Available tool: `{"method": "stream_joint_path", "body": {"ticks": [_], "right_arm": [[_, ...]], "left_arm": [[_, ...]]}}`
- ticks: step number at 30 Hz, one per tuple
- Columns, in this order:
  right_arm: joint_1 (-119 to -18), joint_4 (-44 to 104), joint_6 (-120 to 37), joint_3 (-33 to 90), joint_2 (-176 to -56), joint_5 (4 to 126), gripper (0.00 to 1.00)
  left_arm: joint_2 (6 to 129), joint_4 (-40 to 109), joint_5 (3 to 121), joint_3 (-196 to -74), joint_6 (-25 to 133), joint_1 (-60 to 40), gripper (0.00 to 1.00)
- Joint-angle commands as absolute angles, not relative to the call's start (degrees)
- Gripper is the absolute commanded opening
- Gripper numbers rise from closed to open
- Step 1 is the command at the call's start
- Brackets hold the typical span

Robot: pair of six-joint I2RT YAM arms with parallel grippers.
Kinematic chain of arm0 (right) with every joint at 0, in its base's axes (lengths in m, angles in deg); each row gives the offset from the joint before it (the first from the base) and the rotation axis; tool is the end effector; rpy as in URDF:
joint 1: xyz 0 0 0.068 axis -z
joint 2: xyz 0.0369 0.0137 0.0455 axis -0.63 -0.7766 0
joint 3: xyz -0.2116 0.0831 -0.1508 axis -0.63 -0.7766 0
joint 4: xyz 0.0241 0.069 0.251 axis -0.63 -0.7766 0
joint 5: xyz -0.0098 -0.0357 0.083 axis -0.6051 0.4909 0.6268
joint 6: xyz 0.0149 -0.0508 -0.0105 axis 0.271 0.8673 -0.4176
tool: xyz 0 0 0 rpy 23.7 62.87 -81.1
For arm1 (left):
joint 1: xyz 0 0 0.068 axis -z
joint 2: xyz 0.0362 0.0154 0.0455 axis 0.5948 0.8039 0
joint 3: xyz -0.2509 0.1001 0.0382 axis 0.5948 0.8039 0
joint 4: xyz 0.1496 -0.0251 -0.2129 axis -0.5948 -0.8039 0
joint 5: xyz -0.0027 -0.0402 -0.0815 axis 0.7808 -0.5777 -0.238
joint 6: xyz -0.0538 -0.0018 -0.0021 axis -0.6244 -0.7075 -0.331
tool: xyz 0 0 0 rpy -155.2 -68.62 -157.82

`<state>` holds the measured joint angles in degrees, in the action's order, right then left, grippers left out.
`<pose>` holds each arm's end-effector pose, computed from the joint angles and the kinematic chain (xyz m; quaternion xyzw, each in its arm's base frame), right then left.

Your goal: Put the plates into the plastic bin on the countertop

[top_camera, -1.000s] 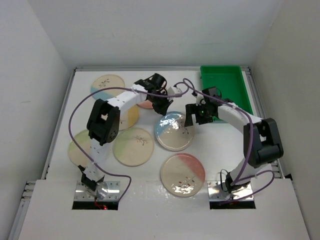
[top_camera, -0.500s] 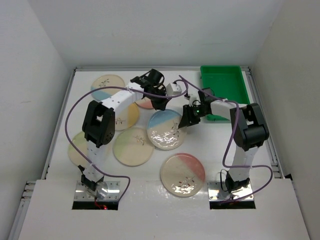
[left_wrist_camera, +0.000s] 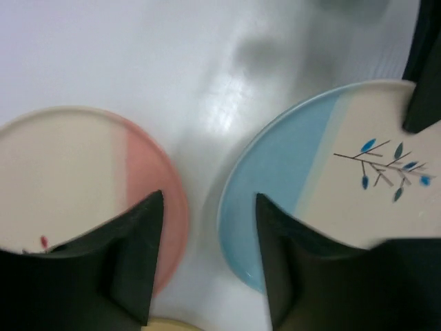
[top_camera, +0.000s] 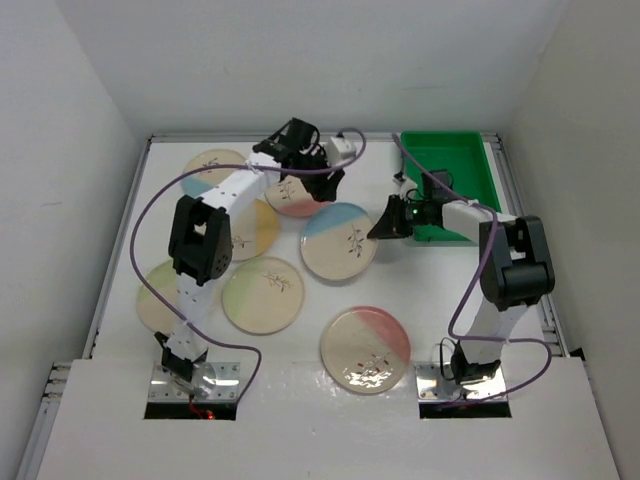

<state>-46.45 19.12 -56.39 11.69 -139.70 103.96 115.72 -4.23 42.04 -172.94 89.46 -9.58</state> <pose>0.3471 0.0711 0.1502 0.0008 0.8898 0.4302 0.1526 0.4263 -0.2352 0.2491 0.4621 0.7927 -0.2381 0.3184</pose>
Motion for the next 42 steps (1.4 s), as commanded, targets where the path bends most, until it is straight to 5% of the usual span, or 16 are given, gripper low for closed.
{"method": "stream_joint_path", "body": {"ticks": [1, 8, 14, 21, 28, 34, 42], "right_arm": [[-44.07, 30.23, -67.49, 16.51, -131.36, 107.87, 0.0], [-29.4, 50.27, -93.7, 11.97, -124.33, 88.34, 0.0], [-20.95, 59.4, -107.23, 0.63, -119.75, 69.4, 0.0], [-23.14, 52.4, -104.96, 1.86, -122.82, 57.79, 0.0], [-23.67, 47.22, -102.43, 3.68, -130.37, 60.32, 0.01], [-24.02, 29.16, -93.92, 10.16, -132.32, 57.78, 0.51], [-27.88, 18.13, -81.33, 15.54, -128.89, 51.45, 0.6]], "left_arm": [[113.05, -1.93, 40.02, -179.46, 82.6, -15.13, 0.62], [113.66, -0.18, 55.82, -180.7, 75.66, -22.34, 0.69], [116.82, 1.49, 56.89, -180.7, 72.48, -24.63, 0.69], [121.92, 1.49, 55.67, -184.38, 71.95, -25.86, 0.69], [128.59, 2.02, 54.52, -187.72, 70.72, -27.62, 0.74], [133.96, 2.02, 54.52, -190.45, 69.67, -28.14, 0.79], [139.06, -1.05, 51.73, -189.93, 68.97, -28.15, 0.55]]}}
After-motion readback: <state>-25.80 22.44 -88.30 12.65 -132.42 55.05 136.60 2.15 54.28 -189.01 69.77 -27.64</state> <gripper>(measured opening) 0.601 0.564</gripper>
